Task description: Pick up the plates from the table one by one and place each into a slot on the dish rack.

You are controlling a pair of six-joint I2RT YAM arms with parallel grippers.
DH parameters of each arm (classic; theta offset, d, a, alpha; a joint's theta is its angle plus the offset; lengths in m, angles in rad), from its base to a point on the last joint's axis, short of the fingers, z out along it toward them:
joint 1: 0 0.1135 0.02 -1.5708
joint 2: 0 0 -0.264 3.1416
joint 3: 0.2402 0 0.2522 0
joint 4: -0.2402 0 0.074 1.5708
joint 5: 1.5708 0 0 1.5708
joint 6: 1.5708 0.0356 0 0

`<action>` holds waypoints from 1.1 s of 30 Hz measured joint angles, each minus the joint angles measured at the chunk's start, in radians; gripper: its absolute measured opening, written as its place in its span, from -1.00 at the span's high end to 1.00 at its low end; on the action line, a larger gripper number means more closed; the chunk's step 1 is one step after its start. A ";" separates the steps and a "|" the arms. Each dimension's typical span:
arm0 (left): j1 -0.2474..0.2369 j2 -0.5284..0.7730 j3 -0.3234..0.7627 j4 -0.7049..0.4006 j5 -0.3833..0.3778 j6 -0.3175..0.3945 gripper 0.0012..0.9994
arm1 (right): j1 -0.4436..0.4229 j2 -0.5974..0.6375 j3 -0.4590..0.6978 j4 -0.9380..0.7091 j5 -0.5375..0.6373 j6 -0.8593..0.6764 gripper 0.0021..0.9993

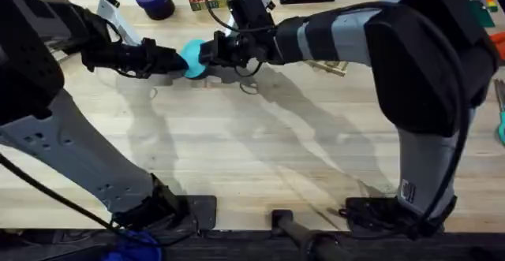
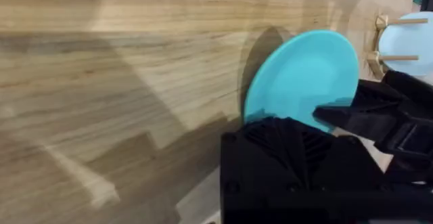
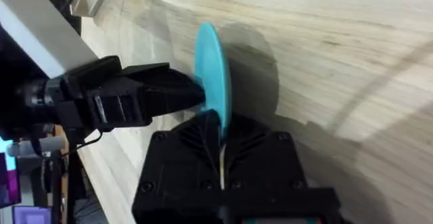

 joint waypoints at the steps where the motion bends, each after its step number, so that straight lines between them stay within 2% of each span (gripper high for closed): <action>1: 0.000 0.000 0.001 -0.002 0.000 -0.005 0.92 | 0.000 0.000 0.000 0.000 0.000 0.000 0.94; 10: -0.014 0.027 0.094 -0.113 -0.065 -0.022 0.92 | 0.000 0.000 0.000 0.005 -0.009 0.000 0.94; 14: -0.027 0.027 0.141 -0.158 -0.136 -0.022 0.92 | -0.002 0.000 0.000 0.007 -0.016 0.000 0.94; 19: -0.026 0.017 0.187 -0.194 -0.261 -0.022 0.92 | -0.013 0.000 0.000 0.009 -0.023 0.000 0.94; 27: -0.023 -0.157 0.195 -0.206 -0.346 -0.022 0.92 | -0.045 -0.002 0.036 -0.043 -0.021 -0.067 0.94; 33: -0.023 -0.298 0.206 -0.219 -0.387 -0.035 0.92 | -0.054 -0.022 0.135 -0.237 -0.020 -0.198 0.94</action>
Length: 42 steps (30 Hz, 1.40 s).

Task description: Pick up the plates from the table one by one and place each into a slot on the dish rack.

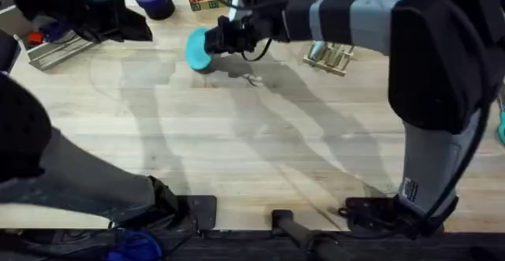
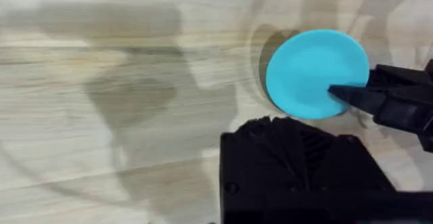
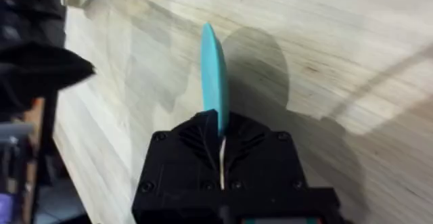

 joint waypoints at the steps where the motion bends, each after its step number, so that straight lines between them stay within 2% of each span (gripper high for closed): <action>1: 0.000 -0.016 0.000 -0.002 -0.003 -0.002 0.92 | 0.000 -0.003 0.021 -0.035 0.001 -0.024 0.94; 10: 0.000 -0.161 0.000 -0.037 -0.087 -0.025 0.92 | -0.003 -0.008 0.258 -0.379 0.053 -0.258 0.94; 16: 0.000 -0.238 0.000 -0.050 -0.105 -0.043 0.92 | -0.016 -0.008 0.401 -0.607 0.129 -0.376 0.94; 19: 0.000 -0.269 0.000 -0.057 -0.106 -0.044 0.92 | -0.034 -0.008 0.460 -0.672 0.153 -0.422 0.94; 27: 0.000 -0.291 0.000 -0.074 -0.110 -0.046 0.92 | -0.109 -0.102 0.484 -0.727 0.198 -0.462 0.94; 31: 0.000 -0.291 0.000 -0.075 -0.112 -0.047 0.90 | -0.141 -0.172 0.491 -0.786 0.289 -0.466 0.94; 35: 0.000 -0.291 0.000 -0.075 -0.113 -0.047 0.78 | -0.153 -0.219 0.491 -0.824 0.388 -0.469 0.94; 40: 0.000 -0.291 0.000 -0.075 -0.113 -0.051 0.40 | -0.152 -0.253 0.491 -0.858 0.496 -0.460 0.94; 42: 0.000 -0.291 0.000 -0.075 -0.113 -0.051 0.18 | -0.151 -0.263 0.491 -0.881 0.545 -0.434 0.94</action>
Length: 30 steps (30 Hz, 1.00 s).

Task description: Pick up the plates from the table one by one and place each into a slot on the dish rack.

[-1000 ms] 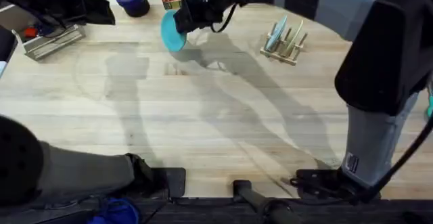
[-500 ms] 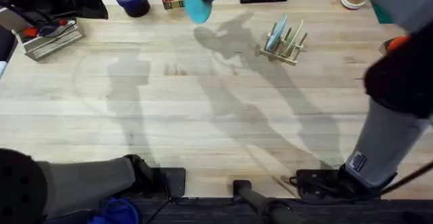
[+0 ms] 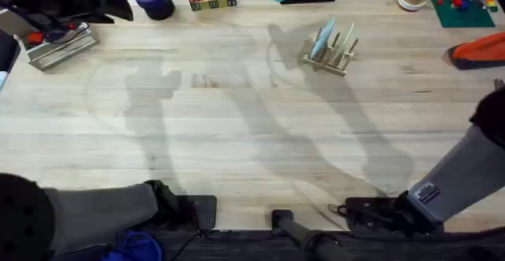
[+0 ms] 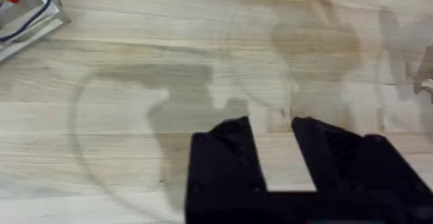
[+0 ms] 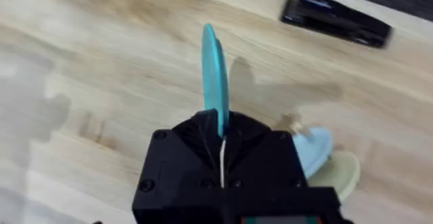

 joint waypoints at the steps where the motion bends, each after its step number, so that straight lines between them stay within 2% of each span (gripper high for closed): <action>1: 0.000 0.000 0.000 0.000 0.000 0.000 0.08 | 0.000 -0.005 0.000 -0.013 0.021 0.017 0.94; 12: 0.000 0.000 0.000 0.000 -0.005 0.000 -0.50 | 0.000 -0.086 0.000 -0.154 0.175 0.220 0.94; 18: 0.000 0.000 0.000 0.000 -0.007 0.001 -0.57 | 0.000 -0.145 0.000 -0.188 0.226 0.293 0.94; 20: 0.000 0.000 0.000 0.000 -0.007 0.000 -0.81 | 0.000 -0.163 0.000 -0.196 0.235 0.302 0.94; 22: 0.000 0.000 0.000 -0.003 -0.008 0.000 -0.96 | 0.000 -0.179 0.000 -0.209 0.240 0.310 0.94; 30: 0.000 0.000 0.000 -0.008 -0.008 -0.002 -0.99 | 0.000 -0.205 0.003 -0.272 0.244 0.318 0.94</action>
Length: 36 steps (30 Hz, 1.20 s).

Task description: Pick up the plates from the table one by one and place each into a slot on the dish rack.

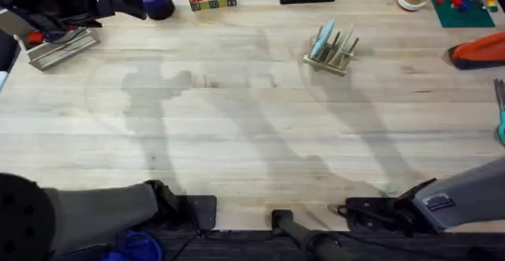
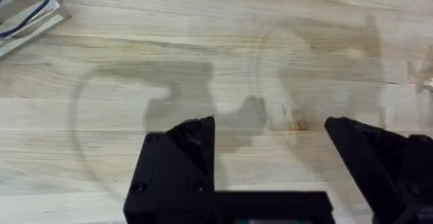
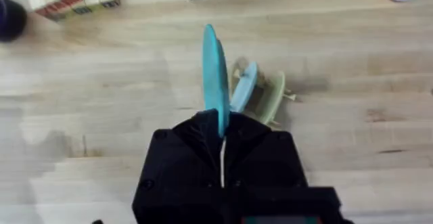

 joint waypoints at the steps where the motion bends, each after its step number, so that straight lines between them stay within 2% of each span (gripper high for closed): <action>1: 0.000 0.000 0.000 0.000 0.000 0.000 -0.99 | 0.000 0.000 0.000 -0.008 0.000 0.000 0.95; 9: 0.000 0.000 0.000 0.000 0.000 0.000 -0.99 | 0.000 0.000 0.000 -0.036 0.000 0.036 0.94; 25: 0.000 0.000 0.000 0.000 -0.002 0.000 -0.99 | 0.000 0.000 0.000 -0.244 0.071 0.433 0.94; 36: 0.000 0.000 0.000 0.000 -0.002 0.000 -0.99 | 0.000 0.000 0.000 -0.363 0.130 0.524 0.94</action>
